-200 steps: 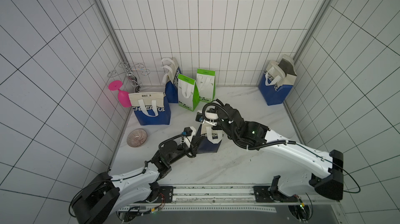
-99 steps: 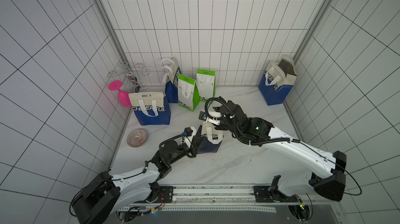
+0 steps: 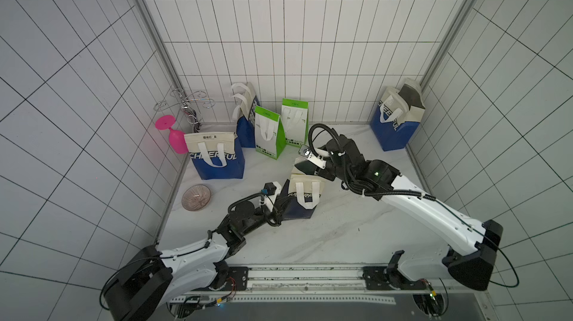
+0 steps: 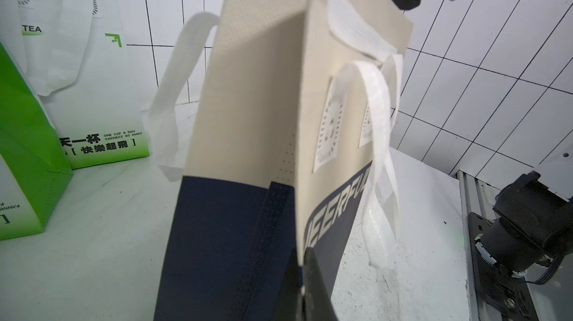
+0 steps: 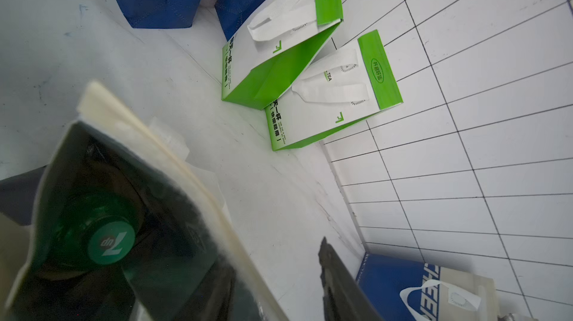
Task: Open the takeout bag
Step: Open the takeout bag at the center of the board, then move the takeout bag to the center of the board.
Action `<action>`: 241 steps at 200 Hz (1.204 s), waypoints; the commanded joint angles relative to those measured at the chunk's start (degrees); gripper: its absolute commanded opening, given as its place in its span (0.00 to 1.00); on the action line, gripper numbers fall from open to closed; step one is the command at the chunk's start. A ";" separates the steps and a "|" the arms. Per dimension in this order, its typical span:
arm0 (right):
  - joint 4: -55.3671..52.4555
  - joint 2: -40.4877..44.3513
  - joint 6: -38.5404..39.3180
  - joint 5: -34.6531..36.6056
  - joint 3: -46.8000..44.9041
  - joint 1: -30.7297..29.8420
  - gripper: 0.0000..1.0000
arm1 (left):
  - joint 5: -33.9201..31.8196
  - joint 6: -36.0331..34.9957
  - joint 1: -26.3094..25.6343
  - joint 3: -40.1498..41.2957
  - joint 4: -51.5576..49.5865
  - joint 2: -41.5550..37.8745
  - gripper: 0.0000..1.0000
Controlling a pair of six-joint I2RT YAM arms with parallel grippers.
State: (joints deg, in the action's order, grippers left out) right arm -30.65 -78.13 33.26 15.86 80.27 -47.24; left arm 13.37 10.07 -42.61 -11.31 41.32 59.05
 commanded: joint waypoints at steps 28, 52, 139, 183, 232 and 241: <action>-1.73 -2.74 -11.18 -9.19 11.75 6.41 0.43 | 0.43 -0.13 -0.15 -0.68 0.76 0.41 0.00; -2.45 -4.57 -14.44 -15.67 13.43 8.51 0.44 | 0.50 -0.12 -0.18 -0.77 0.77 0.58 0.00; 3.65 7.70 -23.90 -22.64 2.03 9.94 0.58 | 0.19 -0.07 -0.18 -0.80 0.26 -0.04 0.00; 8.78 24.06 -31.84 -28.58 -18.99 10.46 0.66 | -0.05 0.27 -0.18 -0.86 0.24 0.17 0.00; 18.43 31.24 -39.58 -33.71 -36.04 10.62 0.70 | 0.35 0.45 -0.17 -1.26 0.32 1.07 0.00; 20.53 29.76 -40.51 -34.66 -37.03 10.72 0.71 | 0.35 0.48 -0.18 -1.27 0.19 1.07 0.00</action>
State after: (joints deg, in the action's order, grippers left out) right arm -18.35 -46.74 -1.08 -14.81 48.77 -37.10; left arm 13.39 10.24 -42.61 -11.35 41.21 59.61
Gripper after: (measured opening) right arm 0.701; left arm 0.050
